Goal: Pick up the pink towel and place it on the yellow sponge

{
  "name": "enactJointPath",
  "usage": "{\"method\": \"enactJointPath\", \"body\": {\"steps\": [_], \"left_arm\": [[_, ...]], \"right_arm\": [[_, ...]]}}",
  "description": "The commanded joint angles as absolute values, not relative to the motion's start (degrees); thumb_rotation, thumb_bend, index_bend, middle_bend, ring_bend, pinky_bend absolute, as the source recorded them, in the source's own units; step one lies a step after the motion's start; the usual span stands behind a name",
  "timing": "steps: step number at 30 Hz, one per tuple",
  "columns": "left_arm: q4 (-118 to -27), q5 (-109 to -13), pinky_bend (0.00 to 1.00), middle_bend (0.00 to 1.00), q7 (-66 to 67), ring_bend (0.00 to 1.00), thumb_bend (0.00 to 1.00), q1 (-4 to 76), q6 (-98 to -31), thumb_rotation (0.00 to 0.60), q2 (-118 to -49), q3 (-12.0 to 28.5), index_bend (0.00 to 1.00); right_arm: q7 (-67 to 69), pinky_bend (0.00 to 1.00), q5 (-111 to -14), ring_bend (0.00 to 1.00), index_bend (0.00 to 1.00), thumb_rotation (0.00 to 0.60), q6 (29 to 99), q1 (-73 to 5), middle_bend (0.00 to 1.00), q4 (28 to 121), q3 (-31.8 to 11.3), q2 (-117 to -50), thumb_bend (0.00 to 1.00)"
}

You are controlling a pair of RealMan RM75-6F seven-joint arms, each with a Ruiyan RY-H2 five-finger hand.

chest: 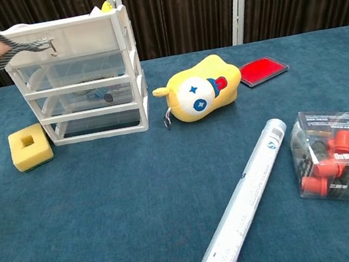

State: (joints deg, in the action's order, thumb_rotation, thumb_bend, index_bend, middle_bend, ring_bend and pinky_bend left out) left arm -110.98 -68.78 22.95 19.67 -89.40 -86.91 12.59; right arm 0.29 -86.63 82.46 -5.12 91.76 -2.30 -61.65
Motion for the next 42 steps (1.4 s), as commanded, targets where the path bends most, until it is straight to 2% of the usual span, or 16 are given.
{"method": "enactJointPath", "body": {"steps": [1, 11, 17, 42], "left_arm": [[-111.73, -64.21, 0.73, 0.83, 20.60, 0.74, 0.68, 17.65, -91.71, 0.600, -89.14, 15.40, 1.00], [-109.35, -56.84, 0.74, 0.83, 18.31, 0.75, 0.68, 15.87, -92.67, 0.600, -94.04, 17.24, 1.00], [-107.46, -57.53, 0.74, 0.83, 18.85, 0.75, 0.69, 16.26, -92.93, 0.600, -95.05, 17.79, 1.00], [-106.84, -47.06, 0.74, 0.83, 20.64, 0.75, 0.69, 23.05, -87.03, 0.600, -98.22, 27.77, 1.00]], "right_arm": [[0.33, 0.00, -86.56, 0.00, 0.00, 0.600, 82.42, -5.11, 0.00, 91.80, -2.31, -61.63, 0.01], [0.52, 0.00, -86.46, 0.00, 0.00, 0.600, 82.17, -5.21, 0.00, 91.91, -2.34, -61.56, 0.01], [0.55, 0.00, -86.47, 0.00, 0.00, 0.600, 82.21, -5.22, 0.00, 91.85, -2.38, -61.57, 0.01], [0.65, 0.00, -86.27, 0.00, 0.00, 0.600, 82.08, -5.26, 0.00, 91.98, -2.46, -61.54, 0.01]]}}
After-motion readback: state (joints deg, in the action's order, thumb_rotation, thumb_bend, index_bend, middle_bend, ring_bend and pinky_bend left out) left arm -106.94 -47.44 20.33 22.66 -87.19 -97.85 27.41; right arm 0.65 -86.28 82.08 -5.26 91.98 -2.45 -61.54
